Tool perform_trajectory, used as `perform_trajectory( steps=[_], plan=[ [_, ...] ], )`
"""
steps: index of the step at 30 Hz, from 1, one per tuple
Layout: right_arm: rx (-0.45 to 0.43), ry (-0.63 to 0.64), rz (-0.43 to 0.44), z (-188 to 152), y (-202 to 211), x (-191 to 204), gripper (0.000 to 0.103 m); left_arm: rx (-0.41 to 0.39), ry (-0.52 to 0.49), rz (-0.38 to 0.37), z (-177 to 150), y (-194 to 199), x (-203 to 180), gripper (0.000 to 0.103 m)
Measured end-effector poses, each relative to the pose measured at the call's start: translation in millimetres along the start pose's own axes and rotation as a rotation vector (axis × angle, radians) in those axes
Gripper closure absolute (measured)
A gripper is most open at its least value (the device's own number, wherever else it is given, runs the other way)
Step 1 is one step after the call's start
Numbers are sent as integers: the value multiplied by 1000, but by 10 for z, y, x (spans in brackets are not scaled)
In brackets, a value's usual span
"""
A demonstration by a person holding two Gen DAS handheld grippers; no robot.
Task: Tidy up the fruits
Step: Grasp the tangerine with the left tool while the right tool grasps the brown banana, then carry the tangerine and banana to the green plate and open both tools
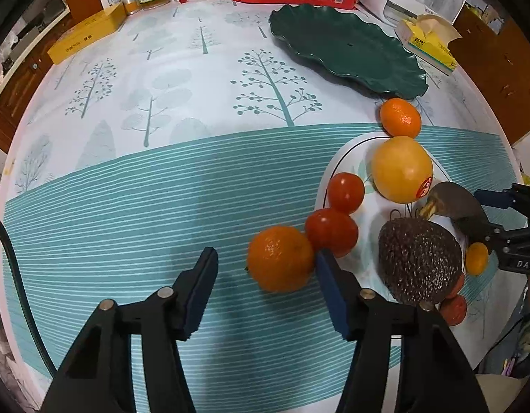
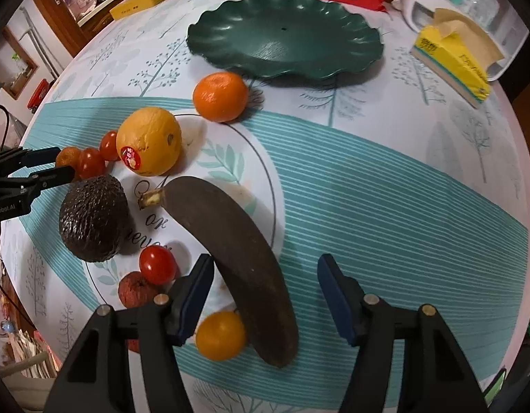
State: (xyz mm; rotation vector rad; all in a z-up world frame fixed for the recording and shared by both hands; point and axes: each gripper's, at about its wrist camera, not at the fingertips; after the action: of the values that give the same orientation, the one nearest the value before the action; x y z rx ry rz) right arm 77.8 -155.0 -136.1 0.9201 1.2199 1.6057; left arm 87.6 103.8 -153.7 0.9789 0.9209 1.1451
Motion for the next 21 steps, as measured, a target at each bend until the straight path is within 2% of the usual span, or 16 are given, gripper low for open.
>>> perform_trajectory(
  steps=[3,10,12,14,17,21],
  plan=[
    [8,10,11,37,-54,29,44,0,-2,-21,18,-33,-10,64],
    [-11,60,-5,35,-99,118,49,-3,2,-10,27,-97,-22,65],
    [-22,82,1,28,-88,164,59,-13,3,-7,27,-102,-26,66],
    [-26,90,-7,15,-81,184,61,-18,2,4,13,-92,-39,66],
    [-33,72,5,4,-51,156,66,-39,6,18,-27,-13,-46,67],
    [-60,50,-10,1,64,91,67,-69,22,29,-56,179,-14,67]
  ],
)
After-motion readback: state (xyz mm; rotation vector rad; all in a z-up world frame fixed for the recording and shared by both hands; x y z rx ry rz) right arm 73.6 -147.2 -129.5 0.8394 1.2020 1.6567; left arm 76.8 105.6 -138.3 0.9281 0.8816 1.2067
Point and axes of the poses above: each gripper's, at about its wrist camera, not at the fingertips, and y roughly against the way its jaws point, x to its left, z to its top, and after that the axes turned 3 degrees about -y, right-handed
